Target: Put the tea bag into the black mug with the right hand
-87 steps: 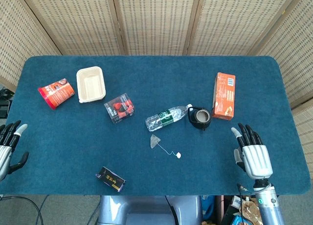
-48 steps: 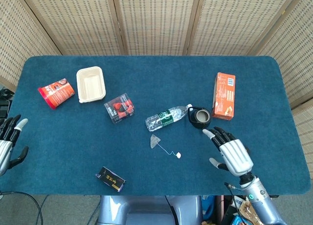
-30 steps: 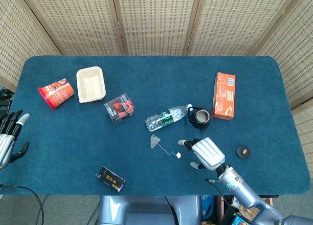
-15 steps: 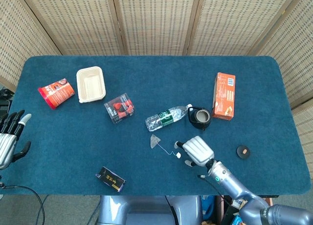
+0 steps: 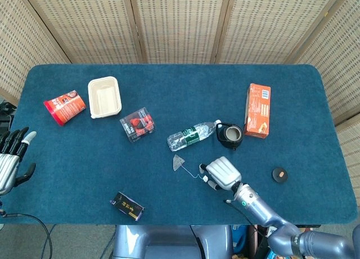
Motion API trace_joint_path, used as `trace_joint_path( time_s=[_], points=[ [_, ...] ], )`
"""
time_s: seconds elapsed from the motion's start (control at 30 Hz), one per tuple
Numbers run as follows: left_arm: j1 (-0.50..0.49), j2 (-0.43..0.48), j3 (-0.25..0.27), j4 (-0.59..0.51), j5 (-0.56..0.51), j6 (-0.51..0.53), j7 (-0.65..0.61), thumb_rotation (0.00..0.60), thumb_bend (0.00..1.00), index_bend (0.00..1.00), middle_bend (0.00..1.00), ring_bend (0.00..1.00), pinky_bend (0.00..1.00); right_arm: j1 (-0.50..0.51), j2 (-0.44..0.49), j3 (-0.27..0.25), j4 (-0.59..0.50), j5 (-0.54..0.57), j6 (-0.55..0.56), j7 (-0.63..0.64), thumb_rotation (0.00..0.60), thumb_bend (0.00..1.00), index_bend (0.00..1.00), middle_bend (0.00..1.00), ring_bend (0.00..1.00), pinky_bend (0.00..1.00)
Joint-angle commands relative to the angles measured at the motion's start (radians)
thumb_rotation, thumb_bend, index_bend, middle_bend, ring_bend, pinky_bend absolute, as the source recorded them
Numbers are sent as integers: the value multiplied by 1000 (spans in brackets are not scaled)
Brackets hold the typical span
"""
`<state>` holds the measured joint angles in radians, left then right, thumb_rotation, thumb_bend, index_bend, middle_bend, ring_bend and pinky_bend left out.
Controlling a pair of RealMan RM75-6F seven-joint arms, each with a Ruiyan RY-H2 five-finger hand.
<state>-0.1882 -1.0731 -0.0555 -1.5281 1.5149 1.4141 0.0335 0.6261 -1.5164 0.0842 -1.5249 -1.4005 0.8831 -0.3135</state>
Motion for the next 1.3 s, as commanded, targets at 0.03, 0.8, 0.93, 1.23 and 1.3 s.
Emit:
trace_joint_path(
  time_s=[0.03, 0.8, 0.93, 1.23, 1.3],
  points=[
    [0, -2, 1, 4, -1, -1, -4, 600, 441, 0, 0, 0, 0, 2, -8, -4, 7, 7, 1, -9, 600, 493, 445, 769, 785, 966],
    [7, -15, 8, 43, -11, -2, -42, 600, 441, 0, 0, 0, 0, 19, -73, -30, 67, 49, 0, -72, 600, 493, 480, 775, 786, 965],
    [10, -17, 9, 51, -12, 0, -51, 600, 440, 0, 0, 0, 0, 21, -79, -34, 71, 56, 1, -83, 600, 493, 484, 775, 786, 966],
    [14, -20, 12, 59, -10, 4, -61, 600, 441, 0, 0, 0, 0, 29, -87, -35, 72, 69, -4, -94, 600, 492, 496, 777, 786, 966],
    [14, -20, 11, 61, -11, 6, -63, 600, 441, 0, 0, 0, 0, 31, -88, -35, 73, 72, -4, -97, 600, 492, 499, 778, 787, 966]
  ],
)
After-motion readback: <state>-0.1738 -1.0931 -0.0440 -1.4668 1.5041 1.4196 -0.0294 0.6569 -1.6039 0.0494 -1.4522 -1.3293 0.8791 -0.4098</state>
